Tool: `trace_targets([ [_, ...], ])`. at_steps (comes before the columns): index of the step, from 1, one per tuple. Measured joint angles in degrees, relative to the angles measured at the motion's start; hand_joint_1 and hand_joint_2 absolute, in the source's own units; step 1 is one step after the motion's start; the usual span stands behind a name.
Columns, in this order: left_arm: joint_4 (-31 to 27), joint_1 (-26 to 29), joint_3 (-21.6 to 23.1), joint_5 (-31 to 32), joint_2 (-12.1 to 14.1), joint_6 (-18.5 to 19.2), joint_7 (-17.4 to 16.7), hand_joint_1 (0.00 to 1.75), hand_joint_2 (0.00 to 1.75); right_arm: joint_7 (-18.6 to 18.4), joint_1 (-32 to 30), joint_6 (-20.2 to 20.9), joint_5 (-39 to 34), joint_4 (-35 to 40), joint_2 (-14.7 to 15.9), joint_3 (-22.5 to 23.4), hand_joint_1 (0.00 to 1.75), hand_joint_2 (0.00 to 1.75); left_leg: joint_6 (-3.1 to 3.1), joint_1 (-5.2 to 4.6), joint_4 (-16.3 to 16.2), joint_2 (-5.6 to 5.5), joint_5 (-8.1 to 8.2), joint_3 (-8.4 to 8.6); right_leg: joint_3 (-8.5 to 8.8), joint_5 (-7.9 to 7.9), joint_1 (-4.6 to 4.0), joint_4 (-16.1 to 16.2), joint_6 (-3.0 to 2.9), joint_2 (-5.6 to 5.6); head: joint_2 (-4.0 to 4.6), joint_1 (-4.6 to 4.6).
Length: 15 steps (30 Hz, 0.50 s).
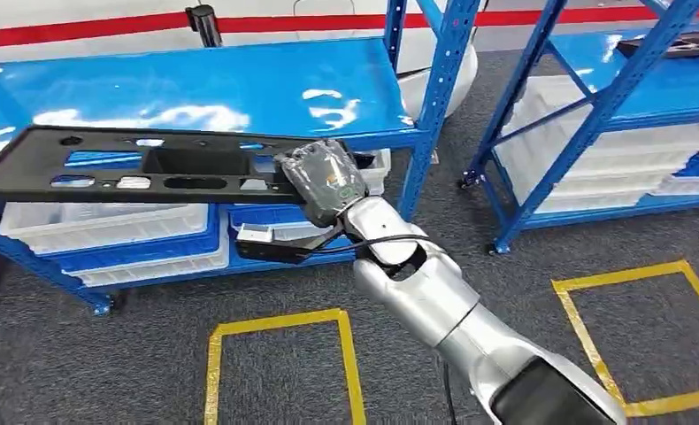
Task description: Take the parts from the cabinet and place them on the table.
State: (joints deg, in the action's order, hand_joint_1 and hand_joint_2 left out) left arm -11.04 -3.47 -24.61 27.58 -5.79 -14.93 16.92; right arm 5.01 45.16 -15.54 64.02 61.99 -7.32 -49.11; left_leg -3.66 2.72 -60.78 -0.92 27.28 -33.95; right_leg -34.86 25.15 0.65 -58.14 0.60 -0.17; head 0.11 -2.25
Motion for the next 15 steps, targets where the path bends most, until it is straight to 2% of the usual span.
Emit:
trace_targets([
  [1,0.0,-0.05,0.0,0.02,0.0,-0.05,-0.02,0.0,1.75,0.04,0.0,-0.02,-0.22,-0.02,0.02,0.13,1.75,1.75,0.39,-0.5,-0.21,-0.05,-0.2,-0.31,-0.32,-0.5,0.06,0.23,0.74,0.03,0.0,0.04],
  [2,0.0,-0.02,0.0,0.02,0.0,-0.05,-0.02,0.0,1.75,0.09,-0.07,-0.05,-0.41,-0.02,0.04,0.2,1.75,1.75,0.99,-0.72,0.01,0.04,-0.58,-0.49,-0.64,-0.77,0.06,0.29,1.17,0.04,0.0,0.04],
  [3,0.0,-0.05,-0.02,0.02,0.0,-0.07,-0.02,0.0,1.75,0.17,-0.06,-0.15,-0.54,-0.02,0.04,0.26,1.75,1.75,2.14,-0.54,0.68,0.32,-1.15,-0.79,-1.1,0.15,0.69,-0.15,1.21,0.27,0.0,-0.02],
  [4,-0.02,-0.07,-0.02,0.04,0.02,-0.07,-0.02,0.0,1.75,0.24,-0.02,-0.24,-0.63,0.0,0.02,0.46,1.75,1.75,3.23,-0.7,0.76,0.4,-1.81,-1.42,-2.23,2.22,0.63,-1.78,0.75,0.25,0.0,0.24],
  [6,-0.04,-0.19,-0.02,0.07,0.07,-0.09,-0.02,0.0,1.75,0.35,0.0,-0.37,-0.85,0.0,0.0,0.63,1.75,1.75,4.64,-0.87,0.76,0.55,-2.76,-2.76,-4.85,7.41,0.6,-9.92,0.01,0.24,0.0,0.54],
  [7,-0.04,-0.19,-0.02,0.07,0.07,-0.11,-0.02,0.0,1.75,0.57,-0.06,-0.37,-1.16,-0.02,0.0,0.63,1.75,1.75,5.08,-1.08,0.75,0.62,-3.23,-3.38,-6.12,9.28,0.6,-14.32,-0.03,0.23,0.0,0.61],
  [8,-0.04,-0.18,-0.02,0.07,0.07,-0.09,-0.02,0.0,1.75,0.79,-0.11,-0.37,-1.75,-0.02,0.02,0.63,1.75,1.75,5.29,-1.3,0.74,0.65,-3.81,-4.08,-6.74,10.04,0.46,-17.74,0.26,0.22,0.0,0.72],
  [9,-0.04,-0.18,-0.02,0.09,0.07,-0.09,0.0,0.0,1.75,1.29,-0.17,-0.31,-2.55,-0.02,0.02,0.63,1.75,1.75,5.36,-1.59,0.74,0.67,-4.42,-4.77,-6.29,9.36,0.36,-18.63,0.64,0.22,0.0,0.72],
  [10,-0.04,-0.19,-0.02,0.09,0.07,-0.07,0.0,0.0,1.75,1.84,-0.2,-0.11,-3.59,-0.02,-0.09,0.66,1.75,1.75,5.41,-1.93,0.75,0.66,-5.12,-5.58,-4.38,7.49,-0.01,-16.84,0.97,0.23,0.0,0.74],
  [11,-0.04,-0.19,-0.04,0.09,0.07,-0.04,0.0,0.0,1.75,2.3,-0.21,0.02,-4.44,-0.02,-0.2,0.72,1.75,1.75,5.45,-2.23,0.77,0.64,-5.65,-6.16,-2.28,6.01,-0.25,-13.96,0.86,0.22,0.0,0.76],
  [12,-0.04,-0.19,-0.07,0.11,0.07,-0.02,0.0,0.0,1.75,2.67,-0.21,0.02,-4.98,0.02,-0.39,0.81,1.75,1.75,5.45,-2.5,0.8,0.61,-6.31,-6.83,0.76,5.03,-0.78,-9.58,0.15,0.23,0.0,0.76],
  [13,-0.04,-0.26,-0.09,0.13,-0.09,0.0,0.02,0.0,1.75,3.06,-0.21,-0.07,-5.35,0.37,-0.85,1.01,1.75,1.75,5.47,-2.3,0.77,0.64,-7.01,-7.25,4.8,5.91,-1.47,-3.96,-1.44,0.22,0.0,0.63],
  [14,-0.07,-0.26,-0.09,0.18,-0.09,0.06,0.07,0.0,1.75,3.21,-0.17,-0.13,-5.4,0.7,-1.31,1.09,1.75,1.75,5.09,-2.77,0.79,0.64,-7.43,-7.69,8.95,7.38,-1.92,1.6,-2.47,0.41,0.0,0.78],
  [15,-0.04,-0.18,-0.11,0.26,-0.18,0.06,0.11,0.0,1.75,3.36,-0.18,-0.22,-5.4,0.85,-1.51,1.14,1.75,1.75,4.62,-2.53,1.44,0.74,-8.52,-7.69,7.88,6.87,-2.04,1.44,-1.84,0.82,0.0,0.52],
])
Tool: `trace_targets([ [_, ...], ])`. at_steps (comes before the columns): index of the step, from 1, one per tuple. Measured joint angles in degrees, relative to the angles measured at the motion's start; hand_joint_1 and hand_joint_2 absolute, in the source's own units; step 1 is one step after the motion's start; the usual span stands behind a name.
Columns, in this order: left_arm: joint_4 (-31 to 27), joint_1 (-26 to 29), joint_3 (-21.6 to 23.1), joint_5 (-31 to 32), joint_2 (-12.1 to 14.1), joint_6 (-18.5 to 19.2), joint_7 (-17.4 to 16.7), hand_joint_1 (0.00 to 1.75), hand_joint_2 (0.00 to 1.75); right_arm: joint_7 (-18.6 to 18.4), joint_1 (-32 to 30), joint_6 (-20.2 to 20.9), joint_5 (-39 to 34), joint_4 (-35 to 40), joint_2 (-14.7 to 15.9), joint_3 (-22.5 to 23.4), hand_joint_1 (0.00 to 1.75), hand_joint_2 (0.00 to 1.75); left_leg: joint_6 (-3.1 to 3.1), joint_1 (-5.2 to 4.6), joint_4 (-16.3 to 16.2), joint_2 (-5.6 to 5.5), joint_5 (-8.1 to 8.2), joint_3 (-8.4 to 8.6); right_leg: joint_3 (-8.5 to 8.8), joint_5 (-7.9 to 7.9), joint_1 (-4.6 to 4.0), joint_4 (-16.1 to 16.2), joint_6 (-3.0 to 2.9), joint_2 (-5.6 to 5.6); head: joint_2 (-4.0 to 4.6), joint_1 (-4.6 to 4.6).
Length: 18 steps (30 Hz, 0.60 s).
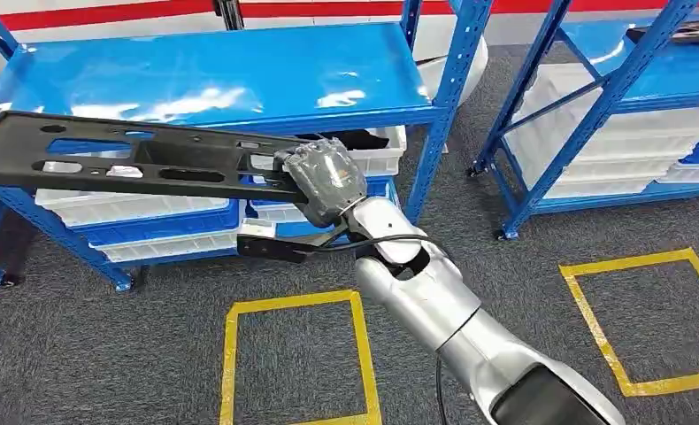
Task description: Take the parts from the cabinet and place them on the table.
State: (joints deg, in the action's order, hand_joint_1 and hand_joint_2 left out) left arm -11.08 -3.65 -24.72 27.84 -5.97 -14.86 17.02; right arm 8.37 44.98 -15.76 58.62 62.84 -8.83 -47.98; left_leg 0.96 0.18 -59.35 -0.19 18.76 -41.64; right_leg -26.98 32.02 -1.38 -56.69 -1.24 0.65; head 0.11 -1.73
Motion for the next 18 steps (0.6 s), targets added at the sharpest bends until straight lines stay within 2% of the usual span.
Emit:
trace_targets([
  [2,0.0,0.0,-0.02,0.29,0.0,0.15,0.11,0.0,1.75,0.18,-0.19,-0.11,0.31,0.11,-0.05,-0.04,1.75,1.75,-0.6,0.35,1.23,0.1,-1.88,0.04,-1.06,-1.33,-0.15,0.74,-0.18,-0.23,0.0,0.31],
  [3,0.07,0.18,-0.04,0.29,0.02,0.07,0.11,0.0,1.75,-0.06,-0.47,-0.11,0.65,0.11,0.15,-0.02,1.75,1.75,-1.02,0.29,1.84,-0.06,-2.3,-0.3,-1.13,-2.74,1.04,1.7,-0.54,-0.08,0.0,0.37],
  [4,0.04,0.23,-0.07,0.37,0.13,-0.09,0.15,0.0,1.75,-0.24,-0.56,-0.11,0.9,0.11,0.17,-0.04,1.75,1.75,-1.17,0.46,0.95,-0.09,-0.09,-0.72,-1.29,-3.52,1.29,2.09,-0.78,0.13,0.0,0.51],
  [5,0.04,0.34,-0.07,0.44,0.15,-0.18,0.2,0.0,1.75,-0.39,-0.6,-0.11,1.35,0.11,0.09,-0.07,1.75,1.75,-1.36,0.61,-1.88,-0.01,4.54,-1.36,-2.2,-4.52,1.47,2.12,-1.94,0.06,0.0,0.19],
  [6,0.04,0.49,-0.09,0.44,0.15,-0.2,0.22,0.0,1.75,-0.5,-0.72,-0.11,1.58,0.11,-0.02,-0.09,1.75,1.75,-1.74,0.77,-5.45,-0.04,8.15,-1.86,-2.94,-5.32,1.47,2.11,-1.9,0.06,0.0,-0.02],
  [7,0.04,0.48,-0.11,0.46,0.2,-0.2,0.22,0.0,1.75,-0.63,-0.8,-0.09,1.81,0.11,0.0,-0.13,1.75,1.75,-2.17,0.9,-9.63,-0.04,10.77,-2.55,-3.82,-6.04,1.47,2.05,-1.83,0.06,0.0,0.12],
  [8,0.04,0.4,-0.11,0.46,0.2,-0.2,0.22,0.0,1.75,-0.74,-0.87,-0.07,1.92,0.11,0.0,-0.15,1.75,1.75,-2.57,1.02,-13.38,-0.03,11.65,-2.97,-4.73,-6.75,1.46,1.93,-1.69,0.08,0.0,0.03],
  [9,0.04,0.37,-0.13,0.53,0.24,-0.18,0.22,0.0,1.75,-0.83,-1.04,-0.04,1.97,0.11,0.02,-0.15,1.75,1.75,-2.87,1.19,-15.86,-0.01,10.59,-2.73,-5.67,-7.44,1.46,1.79,-1.5,0.14,0.0,0.07],
  [10,0.04,0.38,-0.13,0.61,0.26,-0.17,0.22,0.0,1.75,-0.94,-1.18,-0.02,2.01,0.11,0.02,-0.15,1.75,1.75,-3.12,1.44,-16.16,0.0,8.39,-1.64,-6.61,-8.04,1.53,1.57,-1.31,0.17,0.0,0.05],
  [11,0.04,0.38,-0.15,0.77,0.33,-0.17,0.2,0.0,1.75,-1.07,-1.29,-0.02,2.12,0.11,0.04,-0.15,1.75,1.75,-3.33,1.71,-14.35,0.04,5.82,0.71,-7.75,-8.59,1.62,1.17,-0.97,0.18,0.0,0.05],
  [12,0.02,0.36,-0.17,0.83,0.37,-0.17,0.18,0.0,1.75,-1.09,-1.31,0.0,2.21,0.11,0.06,-0.15,1.75,1.75,-3.53,1.93,-10.59,0.06,4.91,4.16,-8.81,-9.02,1.74,0.54,-0.67,0.14,0.0,0.07],
  [13,0.0,0.21,-0.2,0.9,0.37,-0.15,0.15,0.0,1.75,-1.09,-1.31,0.02,2.3,0.11,0.0,-0.15,1.75,1.75,-3.68,2.07,-5.61,0.01,7.28,7.67,-9.5,-9.23,1.71,-0.24,-0.34,0.08,0.0,0.0],
  [14,0.0,0.09,-0.22,0.96,0.37,-0.15,0.13,0.0,1.75,-1.13,-1.29,0.02,2.32,0.2,-0.02,-0.07,1.75,1.75,-3.55,1.51,-1.13,-0.06,10.09,10.85,-10.22,-9.45,1.33,-0.74,0.0,0.01,0.0,-0.04],
  [15,-0.04,-0.06,-0.24,1.03,0.39,-0.15,0.13,0.0,1.75,-1.16,-1.38,0.02,2.38,0.24,-0.13,-0.04,1.75,1.75,-2.59,1.39,-0.4,-0.05,10.59,10.88,-10.36,-9.76,1.24,-0.86,0.44,0.09,0.0,0.31],
  [16,-0.04,-0.04,-0.24,1.05,0.39,-0.15,0.13,0.0,1.75,-1.2,-1.34,0.06,2.38,0.24,-0.13,-0.04,1.75,1.75,-2.11,1.16,-0.2,-0.06,10.35,10.5,-10.37,-10.21,1.28,-0.85,0.85,0.2,0.0,0.27],
  [17,-0.07,-0.05,-0.26,1.07,0.42,-0.17,0.13,0.0,1.75,-1.2,-1.34,0.09,2.38,0.26,-0.09,-0.04,1.75,1.75,-1.36,0.9,-0.12,-0.07,9.92,10.32,-10.41,-10.84,1.38,-0.53,1.29,0.24,0.0,0.33],
  [18,-0.04,-0.05,-0.28,1.05,0.39,-0.17,0.13,0.0,1.75,-1.2,-1.38,0.11,2.4,0.26,-0.02,-0.04,1.75,1.75,-0.48,1.08,0.55,0.06,9.03,10.14,-10.7,-11.26,0.81,-0.49,1.86,0.16,0.0,0.29],
])
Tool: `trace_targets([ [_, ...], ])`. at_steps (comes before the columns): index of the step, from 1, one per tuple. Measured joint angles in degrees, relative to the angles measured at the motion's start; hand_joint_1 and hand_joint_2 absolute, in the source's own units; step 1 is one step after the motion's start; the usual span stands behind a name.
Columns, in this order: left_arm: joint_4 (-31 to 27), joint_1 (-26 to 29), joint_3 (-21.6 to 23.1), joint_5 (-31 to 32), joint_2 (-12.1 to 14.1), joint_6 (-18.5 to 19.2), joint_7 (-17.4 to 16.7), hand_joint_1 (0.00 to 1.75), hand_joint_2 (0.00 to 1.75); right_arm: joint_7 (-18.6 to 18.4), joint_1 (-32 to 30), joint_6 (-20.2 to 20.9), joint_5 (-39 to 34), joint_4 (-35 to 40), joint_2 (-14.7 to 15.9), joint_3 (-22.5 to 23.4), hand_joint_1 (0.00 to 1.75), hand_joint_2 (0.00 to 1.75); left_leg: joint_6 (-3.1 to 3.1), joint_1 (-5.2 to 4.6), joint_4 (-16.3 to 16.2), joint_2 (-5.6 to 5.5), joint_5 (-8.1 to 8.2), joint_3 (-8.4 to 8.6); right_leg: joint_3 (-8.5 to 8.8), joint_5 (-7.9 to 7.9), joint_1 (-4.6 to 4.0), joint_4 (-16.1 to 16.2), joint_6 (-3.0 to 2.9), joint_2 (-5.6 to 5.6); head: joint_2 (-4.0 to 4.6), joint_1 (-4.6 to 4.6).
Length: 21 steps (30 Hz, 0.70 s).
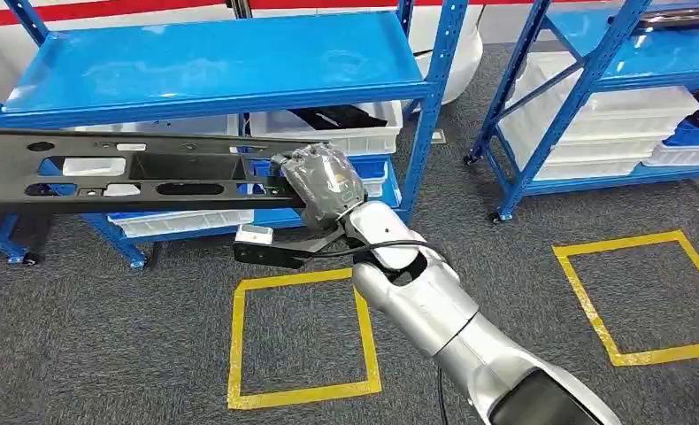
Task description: Take the parts from the cabinet and place them on the table.
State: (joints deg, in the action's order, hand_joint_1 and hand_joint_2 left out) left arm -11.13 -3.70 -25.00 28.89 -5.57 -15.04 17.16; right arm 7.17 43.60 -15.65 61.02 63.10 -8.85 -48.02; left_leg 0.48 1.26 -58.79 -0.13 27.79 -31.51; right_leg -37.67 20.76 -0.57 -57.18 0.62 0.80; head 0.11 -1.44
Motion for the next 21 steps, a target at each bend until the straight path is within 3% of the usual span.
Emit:
trace_targets([
  [1,0.0,-0.11,0.0,0.11,-0.04,0.0,0.0,0.0,1.75,0.0,0.0,0.02,0.13,0.0,0.11,0.02,1.75,1.75,0.67,0.25,0.23,0.44,-0.77,-0.33,-0.76,1.13,0.53,-0.94,0.0,-0.13,0.0,-0.11],
  [2,-0.02,-0.17,-0.02,0.17,-0.02,-0.02,0.0,0.0,1.75,0.0,0.02,0.09,0.13,0.0,0.22,0.07,1.75,1.75,1.38,0.25,0.32,0.45,-1.47,-1.13,-2.17,3.65,0.56,-3.5,-0.3,-0.44,0.0,0.24],
  [4,-0.02,-0.26,-0.02,0.31,-0.04,0.0,-0.02,0.0,1.75,0.0,-0.07,0.09,0.2,0.0,0.44,0.2,1.75,1.75,1.47,0.24,0.26,0.42,-2.8,-2.88,-5.41,8.86,1.03,-12.82,-0.65,-0.58,0.0,0.33],
  [5,-0.02,-0.26,-0.04,0.39,-0.05,-0.02,-0.04,0.0,1.75,-0.02,-0.15,0.11,0.22,0.0,0.54,0.2,1.75,1.75,1.34,0.25,0.22,0.45,-3.49,-3.89,-6.58,10.88,1.16,-17.35,-0.45,-0.58,0.0,0.39],
  [6,-0.02,-0.26,-0.07,0.42,-0.04,-0.02,-0.07,0.0,1.75,-0.04,-0.24,0.13,0.24,0.0,0.61,0.2,1.75,1.75,1.18,0.29,0.21,0.47,-4.11,-4.67,-6.34,11.67,1.34,-18.86,0.05,-0.58,0.0,0.37],
  [7,-0.02,-0.26,-0.11,0.42,-0.07,-0.02,-0.07,0.0,1.75,-0.04,-0.36,0.13,0.28,0.0,0.68,0.22,1.75,1.75,0.96,0.35,0.19,0.48,-4.68,-5.39,-4.63,11.58,1.57,-17.54,0.52,-0.57,0.0,0.35],
  [8,-0.02,-0.27,-0.13,0.42,-0.04,-0.02,-0.07,0.0,1.75,-0.07,-0.44,0.13,0.28,0.0,0.68,0.24,1.75,1.75,0.67,0.44,0.17,0.47,-5.23,-6.09,-1.34,10.99,1.75,-13.56,1.07,-0.57,0.0,0.39],
  [10,-0.04,-0.38,-0.2,0.48,-0.07,0.0,-0.11,0.0,1.75,-0.07,-0.3,0.13,0.28,0.02,0.57,0.3,1.75,1.75,-0.15,0.63,0.04,0.43,-6.28,-7.01,7.09,9.3,2.35,-1.97,1.95,-0.54,0.0,0.37],
  [11,-0.11,-0.37,-0.22,0.5,0.0,0.0,-0.11,0.0,1.75,-0.07,-0.27,0.11,0.26,0.13,0.44,0.37,1.75,1.75,-0.68,0.39,0.07,0.45,-6.7,-7.45,7.68,9.67,2.07,0.29,1.6,-0.6,0.0,0.4],
  [12,-0.11,-0.42,-0.24,0.55,0.0,0.0,-0.11,0.0,1.75,-0.07,-0.19,0.11,0.24,0.2,0.2,0.42,1.75,1.75,-1.2,0.43,0.32,0.51,-7.23,-7.53,7.76,8.84,1.48,0.3,0.93,-0.89,0.0,0.28],
  [15,-0.11,-0.38,-0.24,0.59,0.13,0.0,-0.09,0.0,1.75,0.11,-0.38,0.11,0.26,0.2,0.5,0.46,1.75,1.75,-2.38,0.88,1.05,0.49,-8.58,-7.62,6.64,7.82,1.5,-0.07,-0.7,-0.87,0.0,0.39],
  [16,-0.11,-0.38,-0.26,0.63,0.22,-0.02,-0.02,0.0,1.75,0.11,-0.37,0.11,0.7,0.2,0.39,0.46,1.75,1.75,-2.52,1.33,0.43,0.5,-7.75,-8.17,6.93,7.27,2.27,0.04,-1.41,-0.78,0.0,0.29],
  [17,-0.11,-0.35,-0.26,0.72,0.35,-0.02,0.0,0.0,1.75,0.13,-0.35,0.11,1.09,0.2,0.37,0.44,1.75,1.75,-2.45,1.3,-1.2,0.55,-5.73,-8.72,6.65,6.93,2.07,0.03,-1.99,-0.76,0.0,0.31],
  [19,-0.11,-0.36,-0.26,0.9,0.35,0.02,0.0,0.0,1.75,0.35,-0.37,0.09,2.12,0.22,0.37,0.33,1.75,1.75,-2.55,1.12,-10.54,0.4,0.37,-11.77,5.99,6.36,1.48,0.01,-2.83,-0.33,0.0,0.26],
  [20,-0.11,-0.36,-0.26,0.98,0.35,0.02,0.0,0.0,1.75,0.37,-0.41,0.09,2.56,0.22,0.37,0.24,1.75,1.75,-2.58,1.1,-14.66,0.39,2.33,-13.07,5.72,6.12,1.1,-0.03,-3.07,-0.16,0.0,0.2],
  [21,-0.11,-0.35,-0.28,1.01,0.42,0.02,0.0,0.0,1.75,0.37,-0.48,0.09,2.84,0.22,0.46,0.13,1.75,1.75,-2.49,1.07,-17.11,0.4,3.27,-13.53,5.48,5.97,0.76,-0.05,-3.14,0.09,0.0,0.26],
])
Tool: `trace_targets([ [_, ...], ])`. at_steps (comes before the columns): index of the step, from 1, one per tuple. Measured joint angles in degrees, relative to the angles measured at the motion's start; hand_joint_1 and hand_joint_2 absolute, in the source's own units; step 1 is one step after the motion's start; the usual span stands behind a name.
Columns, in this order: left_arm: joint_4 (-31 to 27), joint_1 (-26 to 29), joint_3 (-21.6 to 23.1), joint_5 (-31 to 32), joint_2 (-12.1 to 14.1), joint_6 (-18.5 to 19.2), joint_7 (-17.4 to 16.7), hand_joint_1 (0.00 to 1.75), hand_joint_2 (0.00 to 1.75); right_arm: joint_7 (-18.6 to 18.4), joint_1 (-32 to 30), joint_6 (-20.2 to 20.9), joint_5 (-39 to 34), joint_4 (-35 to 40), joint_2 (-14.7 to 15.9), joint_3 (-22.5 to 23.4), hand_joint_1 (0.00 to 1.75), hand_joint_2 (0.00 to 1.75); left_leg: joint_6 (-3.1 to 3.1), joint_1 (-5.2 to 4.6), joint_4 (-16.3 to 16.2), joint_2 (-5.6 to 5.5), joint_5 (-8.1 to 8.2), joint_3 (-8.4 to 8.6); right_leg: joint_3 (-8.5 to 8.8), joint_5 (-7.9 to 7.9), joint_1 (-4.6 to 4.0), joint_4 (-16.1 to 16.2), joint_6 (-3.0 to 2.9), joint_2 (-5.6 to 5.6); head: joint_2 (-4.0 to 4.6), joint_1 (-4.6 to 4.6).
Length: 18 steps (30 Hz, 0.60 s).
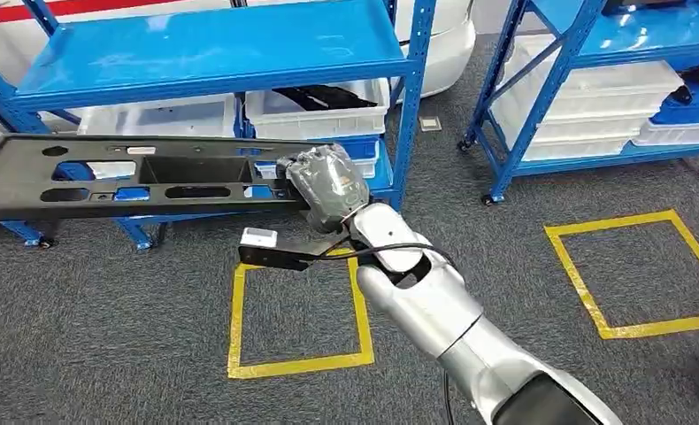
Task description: Take the parts from the cabinet and place them on the table.
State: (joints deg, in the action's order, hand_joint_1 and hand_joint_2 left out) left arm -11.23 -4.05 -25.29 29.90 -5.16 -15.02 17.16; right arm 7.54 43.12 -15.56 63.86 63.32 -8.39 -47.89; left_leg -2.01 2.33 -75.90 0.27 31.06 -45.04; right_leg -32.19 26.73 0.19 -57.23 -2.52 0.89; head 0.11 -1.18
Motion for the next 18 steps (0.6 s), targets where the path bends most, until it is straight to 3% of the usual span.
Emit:
trace_targets([
  [1,0.0,0.02,0.0,0.0,0.0,0.04,0.0,0.0,1.75,0.0,-0.09,-0.04,0.18,0.0,0.07,-0.07,1.75,1.75,0.19,-0.09,0.13,0.03,-0.22,0.7,-0.17,-0.1,-0.28,-0.03,-0.11,0.29,0.0,0.0],
  [3,0.0,0.01,-0.06,-0.02,0.0,0.15,-0.02,0.0,1.75,0.17,-0.25,-0.15,-0.15,0.02,0.04,-0.22,1.75,1.75,1.18,-0.56,7.4,0.34,-3.2,6.11,-0.27,-0.16,-0.79,-0.14,-0.09,0.89,0.0,-0.04],
  [4,0.0,-0.03,-0.09,-0.07,0.07,0.15,-0.02,0.0,1.75,0.28,-0.23,-0.2,-0.3,0.11,0.02,-0.26,1.75,1.75,2.06,-1.04,12.79,1.24,-4.93,9.73,-0.17,-0.19,-1.09,-0.17,-0.11,1.2,0.0,-0.04],
  [5,-0.11,-0.16,-0.13,-0.07,0.37,0.15,-0.02,0.0,1.75,0.35,-0.21,-0.26,-0.39,0.33,-0.02,-0.26,1.75,1.75,3.11,-1.74,15.73,3.47,-3.89,11.4,-0.2,-0.28,-1.28,-0.11,-0.11,1.66,0.0,0.13],
  [6,-0.13,-0.2,-0.17,-0.07,0.31,0.17,0.0,0.0,1.75,0.35,-0.09,-0.28,-0.37,0.44,0.07,-0.26,1.75,1.75,3.26,-2.1,16.01,3.08,-4.59,11.16,-0.45,-0.35,-1.67,-0.27,0.02,2.15,0.0,0.24],
  [9,-0.15,-0.06,-0.42,-0.09,0.33,0.17,-0.02,0.0,1.75,0.52,-0.07,-0.31,-0.24,0.46,-0.13,-0.39,1.75,1.75,4.03,-2.32,16.34,1.76,-5.18,10.63,-0.53,-0.63,-1.6,-0.06,0.48,3.49,0.0,0.02],
  [10,-0.15,-0.01,-0.48,-0.09,0.29,0.2,-0.02,0.0,1.75,0.52,0.03,-0.28,-0.15,0.52,-0.28,-0.39,1.75,1.75,4.3,-1.45,17.61,1.37,-6.06,11.09,-0.89,-0.17,-1.99,-0.33,0.66,3.27,0.0,0.11],
  [11,-0.15,0.0,-0.5,-0.09,0.28,0.26,-0.02,0.0,1.75,0.52,0.03,-0.28,-0.17,0.52,-0.17,-0.39,1.75,1.75,4.16,-1.5,17.85,1.26,-6.32,11.13,-1.47,0.27,-1.64,-0.84,0.85,2.34,0.0,0.13],
  [12,-0.17,-0.13,-0.55,-0.09,0.26,0.33,-0.04,0.0,1.75,0.59,0.26,-0.24,-0.21,0.55,-0.09,-0.42,1.75,1.75,4.65,-1.38,18.25,0.59,-6.94,10.77,-3.14,2.63,-1.19,-4.75,0.77,0.25,0.0,0.17],
  [14,-0.17,-0.18,-0.55,-0.09,0.11,0.35,-0.04,0.0,1.75,0.59,0.05,-0.22,-0.3,0.52,0.15,-0.44,1.75,1.75,4.52,-1.31,18.25,-0.57,-7.3,10.13,-7.0,6.2,-0.4,-13.68,0.86,-0.57,0.0,0.24],
  [15,-0.17,-0.16,-0.57,-0.09,0.04,0.35,-0.04,0.0,1.75,0.59,-0.11,-0.2,-0.28,0.5,0.28,-0.5,1.75,1.75,4.26,-1.22,18.24,-1.18,-7.51,9.81,-8.59,7.26,0.03,-17.3,1.29,-0.63,0.0,0.2],
  [16,-0.17,-0.04,-0.59,-0.09,-0.02,0.35,-0.07,0.0,1.75,0.59,-0.25,-0.17,-0.19,0.5,0.39,-0.61,1.75,1.75,3.96,-1.05,18.22,-1.83,-7.74,9.56,-8.76,7.16,0.43,-17.96,1.92,-0.63,0.0,0.24],
  [17,-0.17,0.03,-0.66,-0.09,-0.09,0.33,-0.13,0.0,1.75,0.59,-0.3,-0.13,-0.15,0.48,0.46,-0.7,1.75,1.75,3.64,-0.79,18.19,-2.51,-7.94,9.34,-7.47,6.08,0.92,-15.68,2.79,-0.65,0.0,0.22],
  [18,-0.18,0.03,-0.76,-0.09,-0.18,0.33,-0.18,0.0,1.75,0.59,-0.28,-0.13,-0.13,0.5,0.48,-0.79,1.75,1.75,3.3,-0.5,18.14,-3.15,-8.14,9.16,-4.99,4.26,1.36,-11.09,3.75,-0.73,0.0,0.26],
])
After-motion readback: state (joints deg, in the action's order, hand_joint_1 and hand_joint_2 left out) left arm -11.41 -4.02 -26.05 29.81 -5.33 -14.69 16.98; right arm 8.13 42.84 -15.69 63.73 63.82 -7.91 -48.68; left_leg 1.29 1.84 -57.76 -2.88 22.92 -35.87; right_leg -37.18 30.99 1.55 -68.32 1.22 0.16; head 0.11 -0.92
